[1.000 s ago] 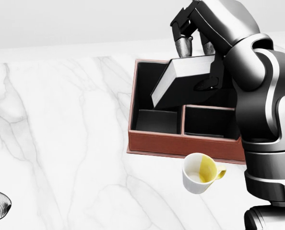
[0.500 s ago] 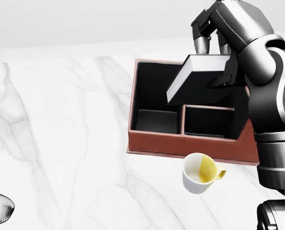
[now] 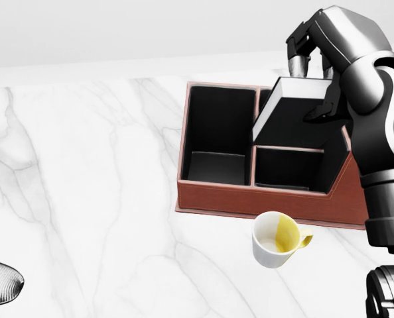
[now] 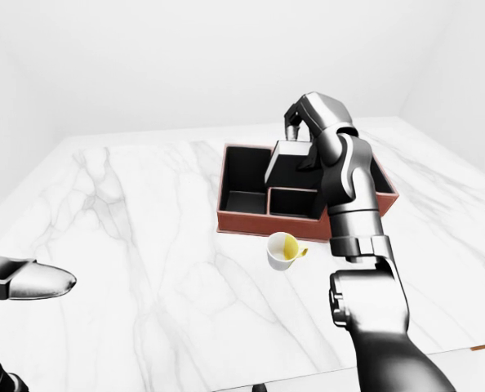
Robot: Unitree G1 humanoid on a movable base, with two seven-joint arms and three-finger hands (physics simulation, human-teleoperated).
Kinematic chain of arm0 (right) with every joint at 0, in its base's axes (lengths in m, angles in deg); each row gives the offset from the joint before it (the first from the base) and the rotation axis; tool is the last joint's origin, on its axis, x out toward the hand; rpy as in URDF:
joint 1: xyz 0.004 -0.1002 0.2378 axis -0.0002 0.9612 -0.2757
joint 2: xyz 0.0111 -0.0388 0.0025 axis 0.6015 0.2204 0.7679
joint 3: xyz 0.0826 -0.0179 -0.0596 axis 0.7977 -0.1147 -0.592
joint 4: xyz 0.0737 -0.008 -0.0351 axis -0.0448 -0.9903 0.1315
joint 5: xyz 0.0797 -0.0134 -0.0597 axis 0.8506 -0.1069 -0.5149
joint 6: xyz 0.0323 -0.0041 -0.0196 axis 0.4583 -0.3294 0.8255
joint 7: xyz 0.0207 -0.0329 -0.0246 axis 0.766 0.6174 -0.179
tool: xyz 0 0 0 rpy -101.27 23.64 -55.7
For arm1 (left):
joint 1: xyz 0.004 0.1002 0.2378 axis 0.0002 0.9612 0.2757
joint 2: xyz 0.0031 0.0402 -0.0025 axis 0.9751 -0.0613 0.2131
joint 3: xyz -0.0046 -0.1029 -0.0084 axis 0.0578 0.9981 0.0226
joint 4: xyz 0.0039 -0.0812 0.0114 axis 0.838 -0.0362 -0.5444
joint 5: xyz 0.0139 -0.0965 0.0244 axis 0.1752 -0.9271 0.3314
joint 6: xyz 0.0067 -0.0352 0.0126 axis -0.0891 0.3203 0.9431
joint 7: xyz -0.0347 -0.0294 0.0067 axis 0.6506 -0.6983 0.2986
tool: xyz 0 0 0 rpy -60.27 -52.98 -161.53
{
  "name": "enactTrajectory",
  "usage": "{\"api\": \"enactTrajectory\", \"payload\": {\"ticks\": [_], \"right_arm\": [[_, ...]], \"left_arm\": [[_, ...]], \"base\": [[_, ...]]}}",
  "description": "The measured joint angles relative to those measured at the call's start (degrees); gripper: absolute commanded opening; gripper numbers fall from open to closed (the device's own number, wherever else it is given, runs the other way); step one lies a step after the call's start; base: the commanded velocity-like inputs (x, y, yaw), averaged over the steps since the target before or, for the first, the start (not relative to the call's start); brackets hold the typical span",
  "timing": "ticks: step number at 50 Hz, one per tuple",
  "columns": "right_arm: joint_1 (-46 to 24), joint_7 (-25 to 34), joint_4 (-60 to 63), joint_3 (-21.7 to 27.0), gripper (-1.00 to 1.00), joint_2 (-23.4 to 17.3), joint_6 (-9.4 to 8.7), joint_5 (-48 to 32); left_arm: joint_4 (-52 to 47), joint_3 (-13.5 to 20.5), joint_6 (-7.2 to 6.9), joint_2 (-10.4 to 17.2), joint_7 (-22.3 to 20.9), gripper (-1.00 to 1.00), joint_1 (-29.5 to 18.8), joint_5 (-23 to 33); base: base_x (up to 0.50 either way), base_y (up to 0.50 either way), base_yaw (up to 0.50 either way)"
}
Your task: Pick up the book and place it in the caddy.
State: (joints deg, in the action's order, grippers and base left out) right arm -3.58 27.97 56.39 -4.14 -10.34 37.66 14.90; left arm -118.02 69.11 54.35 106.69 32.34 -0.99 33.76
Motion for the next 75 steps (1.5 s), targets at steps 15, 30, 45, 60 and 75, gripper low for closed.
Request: {"api": "enactTrajectory", "payload": {"ticks": [15, 30, 45, 60, 75], "right_arm": [[-1.11, -1.75, -4.44, -0.55, -1.0, -0.3, 0.0, -3.35], [-0.16, -4.32, -6.85, -0.89, -1.0, 0.47, 0.0, -5.65], [-0.94, -9.53, -13.99, -1.47, -1.0, 0.58, 0.0, -5.06], [-2.05, -13.48, -19.65, -2.41, -1.0, -0.19, 0.0, -5.82], [-2.71, -14.56, -22.8, -2.91, -1.0, -0.17, 0.0, -8.54]], "left_arm": [[-0.16, 0.21, 0.0, -0.17, -0.32, 1.0, 0.13, 0.35], [-0.15, -0.05, 0.0, -0.23, -0.45, 1.0, 0.42, 0.77], [-0.12, -0.54, 0.0, -0.59, -1.02, 1.0, 0.69, 1.95], [0.0, -1.1, 0.0, -1.07, -1.38, 1.0, 0.81, 3.21], [0.78, -1.78, 0.0, -1.61, -1.55, 1.0, 0.94, 4.51]], "base": [[0.0, 0.0, 0.0], [0.0, 0.0, 0.0], [0.0, 0.0, 0.0], [0.0, 0.0, 0.0], [0.0, 0.0, 0.0]]}}
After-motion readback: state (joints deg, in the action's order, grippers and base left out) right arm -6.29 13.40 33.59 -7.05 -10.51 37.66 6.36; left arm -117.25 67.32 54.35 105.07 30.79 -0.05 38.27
